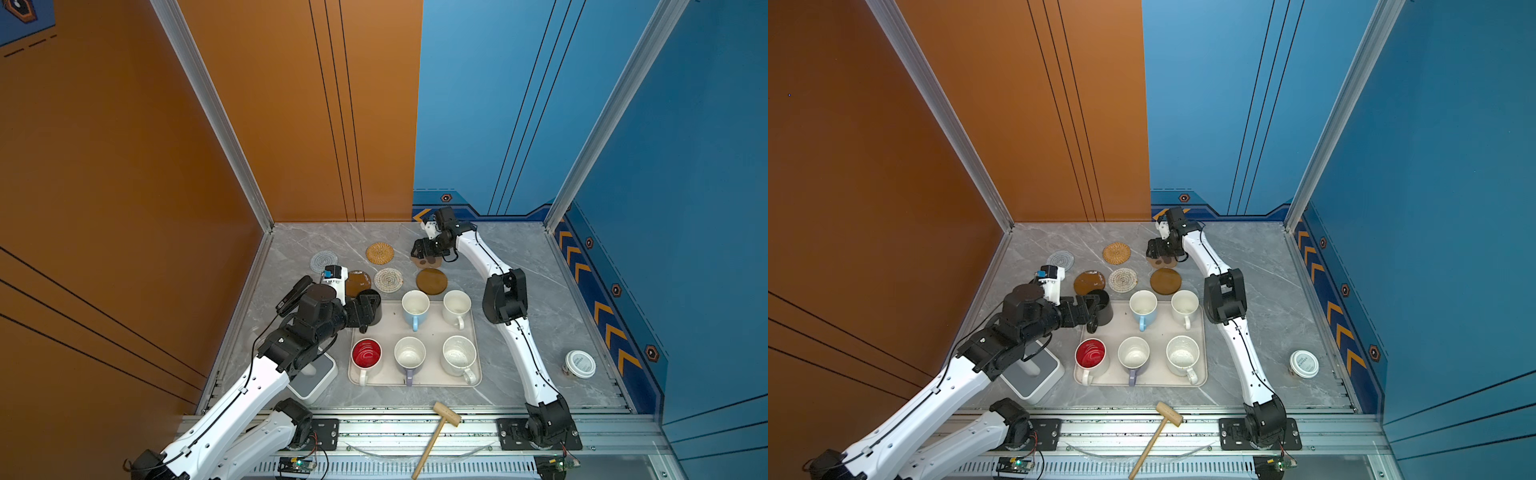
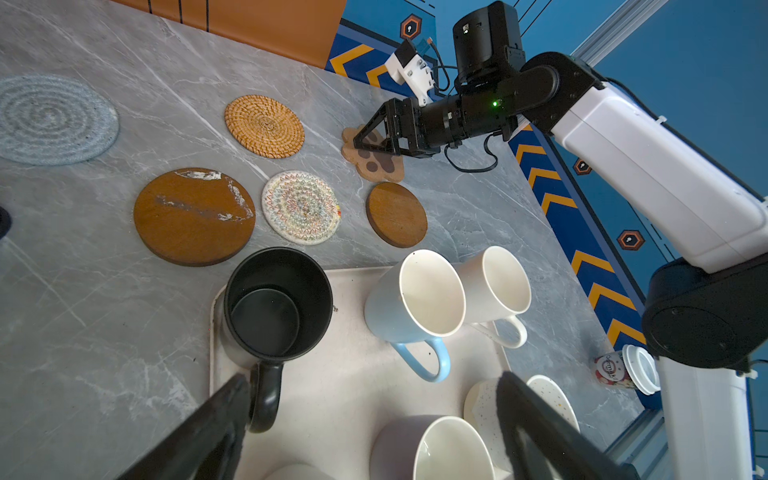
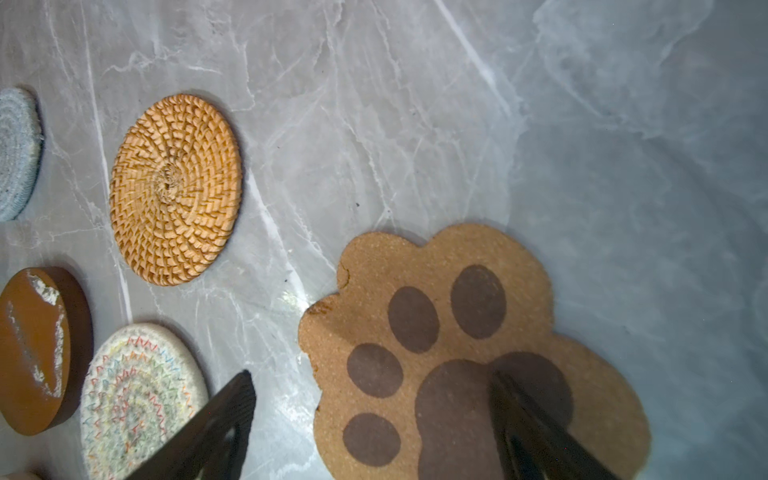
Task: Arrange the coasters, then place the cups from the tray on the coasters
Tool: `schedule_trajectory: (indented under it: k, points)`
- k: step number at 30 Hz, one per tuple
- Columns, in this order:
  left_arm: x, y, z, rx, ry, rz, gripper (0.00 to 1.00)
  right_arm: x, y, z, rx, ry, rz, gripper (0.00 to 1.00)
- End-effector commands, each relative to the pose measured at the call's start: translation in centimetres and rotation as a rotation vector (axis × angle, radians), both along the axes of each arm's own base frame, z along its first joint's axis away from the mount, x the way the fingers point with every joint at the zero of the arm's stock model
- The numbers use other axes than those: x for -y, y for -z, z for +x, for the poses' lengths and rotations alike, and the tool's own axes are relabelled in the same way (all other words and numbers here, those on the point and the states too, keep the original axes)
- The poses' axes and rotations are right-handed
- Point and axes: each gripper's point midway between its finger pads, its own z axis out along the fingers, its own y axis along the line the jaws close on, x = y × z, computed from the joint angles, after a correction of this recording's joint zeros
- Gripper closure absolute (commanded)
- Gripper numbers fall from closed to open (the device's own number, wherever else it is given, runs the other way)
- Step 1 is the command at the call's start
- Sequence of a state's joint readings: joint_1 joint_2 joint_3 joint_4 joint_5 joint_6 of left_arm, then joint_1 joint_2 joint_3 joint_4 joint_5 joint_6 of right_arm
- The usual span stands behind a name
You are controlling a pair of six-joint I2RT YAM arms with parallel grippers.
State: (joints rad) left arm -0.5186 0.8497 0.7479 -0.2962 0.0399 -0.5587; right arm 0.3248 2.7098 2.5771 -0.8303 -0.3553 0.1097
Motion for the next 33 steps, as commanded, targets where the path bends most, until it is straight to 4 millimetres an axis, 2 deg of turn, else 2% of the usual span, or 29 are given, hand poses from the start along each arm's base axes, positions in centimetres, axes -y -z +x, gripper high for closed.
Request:
schedule_trajectory:
  k: [1,4,8,14,21,22,24,25,27,29,30,33]
  points:
    - [0.0,-1.1,0.2,0.038,-0.014,-0.023,0.07,4.4,3.5,-1.8,-0.157,0.089,-0.094,0.17]
    - [0.0,-1.1,0.2,0.038,-0.013,-0.024,0.07,6.3,4.2,-2.4,-0.179,0.105,-0.158,0.19]
    - [0.2,-0.9,0.1,0.031,-0.005,-0.023,0.07,7.4,4.9,-3.2,-0.172,0.076,-0.284,0.18]
    - [0.2,-0.9,0.0,0.032,-0.003,-0.027,0.07,7.5,5.2,-3.6,-0.154,0.06,-0.38,0.18]
    - [0.0,-0.8,-0.1,0.039,-0.007,-0.02,0.06,7.0,3.5,-3.2,-0.081,0.035,-0.459,0.19]
    - [-0.1,-0.8,-0.1,0.04,-0.007,-0.019,0.06,7.0,3.4,-3.1,-0.075,0.034,-0.468,0.21]
    - [-0.1,-0.7,-0.1,0.039,-0.008,-0.018,0.06,7.3,3.3,-3.0,-0.069,0.044,-0.488,0.39]
    - [-0.1,-0.7,-0.1,0.039,-0.008,-0.017,0.06,7.4,3.2,-3.0,-0.067,0.052,-0.491,0.45]
    - [-0.2,-0.7,-0.1,0.042,-0.01,-0.015,0.06,7.3,2.9,-2.9,-0.062,0.056,-0.48,0.5]
    - [-0.3,-0.6,-0.2,0.041,-0.011,-0.009,0.06,7.2,2.3,-2.7,-0.051,0.058,-0.473,0.6]
    - [-0.3,-0.6,-0.2,0.039,-0.012,-0.008,0.06,7.2,2.2,-2.6,-0.047,0.06,-0.475,0.63]
    - [-0.3,-0.2,-0.3,0.029,-0.009,-0.001,0.06,7.9,1.8,-2.4,-0.04,0.073,-0.49,0.64]
